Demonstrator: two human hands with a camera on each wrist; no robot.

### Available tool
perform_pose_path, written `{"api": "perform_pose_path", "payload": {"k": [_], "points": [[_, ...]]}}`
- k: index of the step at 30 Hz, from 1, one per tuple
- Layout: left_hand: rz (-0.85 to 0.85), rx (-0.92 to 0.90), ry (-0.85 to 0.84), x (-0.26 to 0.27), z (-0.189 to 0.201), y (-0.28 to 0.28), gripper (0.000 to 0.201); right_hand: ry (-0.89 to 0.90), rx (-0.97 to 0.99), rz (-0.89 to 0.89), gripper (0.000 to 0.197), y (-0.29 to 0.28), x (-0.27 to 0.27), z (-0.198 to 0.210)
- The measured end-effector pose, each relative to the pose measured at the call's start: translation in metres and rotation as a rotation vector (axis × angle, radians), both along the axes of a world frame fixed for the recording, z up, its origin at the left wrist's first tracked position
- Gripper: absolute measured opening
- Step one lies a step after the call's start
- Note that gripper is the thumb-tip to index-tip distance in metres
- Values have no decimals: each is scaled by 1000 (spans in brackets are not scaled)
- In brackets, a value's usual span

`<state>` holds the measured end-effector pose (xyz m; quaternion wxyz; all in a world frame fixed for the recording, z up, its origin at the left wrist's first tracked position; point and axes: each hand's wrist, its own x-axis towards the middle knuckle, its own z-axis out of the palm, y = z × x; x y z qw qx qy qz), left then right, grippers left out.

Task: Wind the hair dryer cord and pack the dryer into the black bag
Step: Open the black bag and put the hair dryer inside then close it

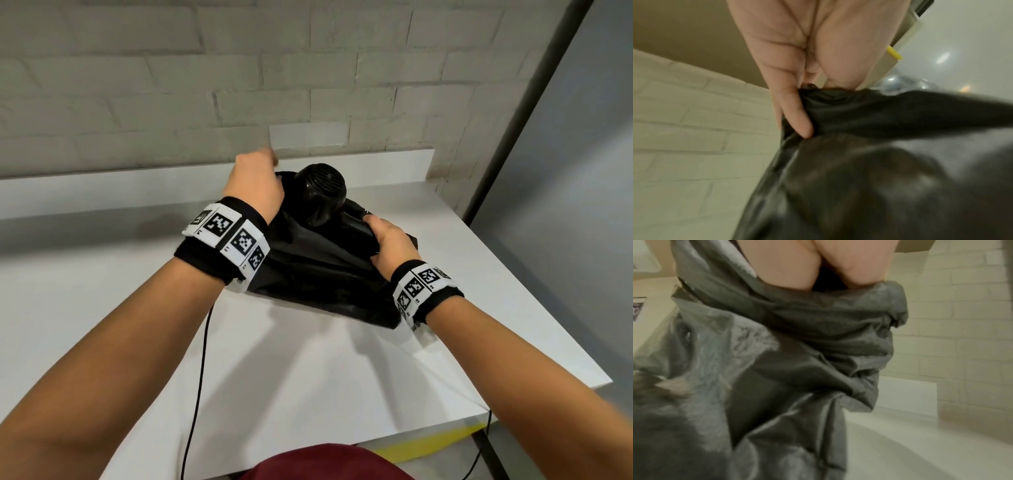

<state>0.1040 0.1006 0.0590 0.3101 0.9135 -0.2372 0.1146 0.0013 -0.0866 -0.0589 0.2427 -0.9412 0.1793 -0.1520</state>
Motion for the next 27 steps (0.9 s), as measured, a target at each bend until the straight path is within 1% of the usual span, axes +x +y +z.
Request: {"api": "perform_pose_path", "payload": {"k": [1, 3, 7, 10, 12, 14, 16, 17, 18, 19, 20, 21, 22, 23, 24, 26, 27], "points": [[9, 35, -14, 0, 1, 0, 26, 15, -24, 9, 67, -1, 0, -1], [19, 57, -33, -1, 3, 0, 24, 46, -58, 20, 69, -2, 0, -2], [-9, -58, -50, -7, 9, -4, 27, 107, -142, 30, 70, 2, -1, 0], [-73, -84, -64, -12, 13, -7, 26, 178, -211, 64, 68, 7, -3, -2], [-161, -150, -29, -15, 9, -8, 22, 169, -192, 52, 69, 8, -4, -5], [-283, -231, 64, -17, 2, -8, 19, 143, -156, 25, 71, 8, -2, -7], [-424, -237, 186, -15, -5, -6, 19, 121, -123, 11, 71, 6, 0, -7], [-518, -215, 245, -11, -7, -4, 26, 113, -117, 9, 70, 6, 1, -6], [-607, -157, 274, -7, -8, 0, 46, 104, -113, 10, 69, 5, 1, -6], [-672, -81, 284, -3, -10, 3, 75, 95, -107, 9, 69, 4, 0, -6], [-712, -37, 293, 3, -12, 7, 101, 86, -95, 7, 68, 3, -1, -7], [-727, -45, 327, 8, -13, 10, 118, 79, -80, 5, 67, 2, -2, -7], [-732, -80, 370, 12, -14, 13, 128, 71, -64, 5, 66, 1, -2, -7], [-729, -91, 382, 16, -17, 16, 132, 61, -49, 6, 66, 1, -3, -7], [-722, -54, 357, 19, -20, 17, 134, 51, -37, 9, 66, 2, -2, -7], [-709, 26, 291, 22, -27, 19, 129, 26, -30, 21, 67, 4, 0, -5], [-702, 10, 276, 22, -31, 19, 122, 19, -31, 27, 67, 5, 1, -5]]}}
